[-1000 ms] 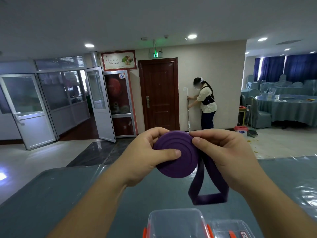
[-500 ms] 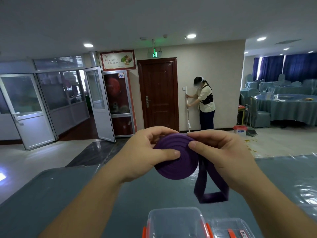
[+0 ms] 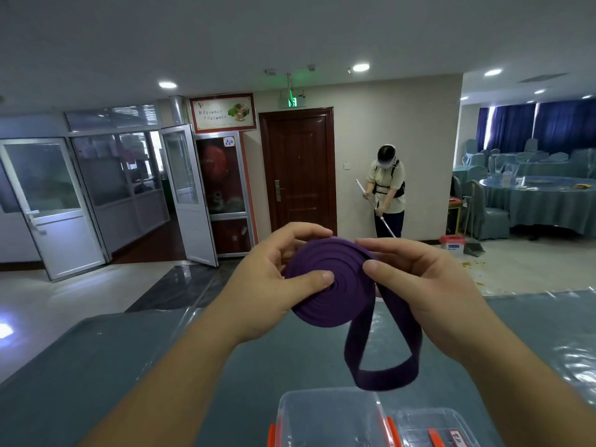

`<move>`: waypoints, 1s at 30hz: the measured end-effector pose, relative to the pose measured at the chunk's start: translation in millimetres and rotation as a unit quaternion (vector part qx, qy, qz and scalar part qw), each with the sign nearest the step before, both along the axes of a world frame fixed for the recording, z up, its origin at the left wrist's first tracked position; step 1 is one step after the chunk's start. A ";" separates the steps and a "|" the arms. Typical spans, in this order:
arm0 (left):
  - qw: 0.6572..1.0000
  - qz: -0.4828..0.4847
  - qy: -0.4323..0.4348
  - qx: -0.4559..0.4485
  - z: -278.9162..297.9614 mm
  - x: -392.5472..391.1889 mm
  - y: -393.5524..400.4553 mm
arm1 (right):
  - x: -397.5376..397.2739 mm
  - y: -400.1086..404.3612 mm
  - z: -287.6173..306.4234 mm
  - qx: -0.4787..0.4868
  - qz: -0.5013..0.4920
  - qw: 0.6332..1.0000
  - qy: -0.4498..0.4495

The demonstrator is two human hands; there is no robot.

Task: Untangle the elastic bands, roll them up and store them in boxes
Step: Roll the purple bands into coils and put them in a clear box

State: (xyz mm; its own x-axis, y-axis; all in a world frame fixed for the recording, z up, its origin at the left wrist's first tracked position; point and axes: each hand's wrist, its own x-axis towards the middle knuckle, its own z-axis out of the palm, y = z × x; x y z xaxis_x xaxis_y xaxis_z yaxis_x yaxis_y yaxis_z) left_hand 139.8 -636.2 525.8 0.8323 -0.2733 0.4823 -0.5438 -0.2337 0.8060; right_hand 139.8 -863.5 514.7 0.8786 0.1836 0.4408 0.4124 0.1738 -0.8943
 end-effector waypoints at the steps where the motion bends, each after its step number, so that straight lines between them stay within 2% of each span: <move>1: 1.000 0.001 -0.001 0.001 -0.2 0.3 0.1 | 0.8 -0.1 -0.1 -0.012 -0.005 1.000 -0.004; 5: 0.997 -0.028 0.013 0.066 4.1 -1.9 -1.8 | 3.6 1.1 -0.4 -0.051 -0.010 0.999 -0.012; 7: 0.998 -0.020 0.008 0.063 6.1 -2.0 -2.5 | 5.0 2.5 -0.5 -0.060 -0.010 0.998 -0.021; 12: 0.998 0.049 -0.018 -0.035 5.9 3.3 1.5 | 7.8 -1.3 -4.8 -0.142 -0.062 0.987 -0.037; 16: 0.983 0.112 -0.042 -0.136 11.0 10.7 11.3 | 10.0 -7.9 -19.9 -0.189 -0.072 0.979 0.014; 22: 0.975 0.151 -0.048 -0.158 15.7 14.1 20.7 | 12.4 -19.9 -33.3 -0.186 -0.021 0.981 0.059; 30: 0.979 0.142 -0.041 -0.143 10.2 16.2 23.4 | 24.2 -20.8 -49.9 -0.127 -0.099 0.985 0.055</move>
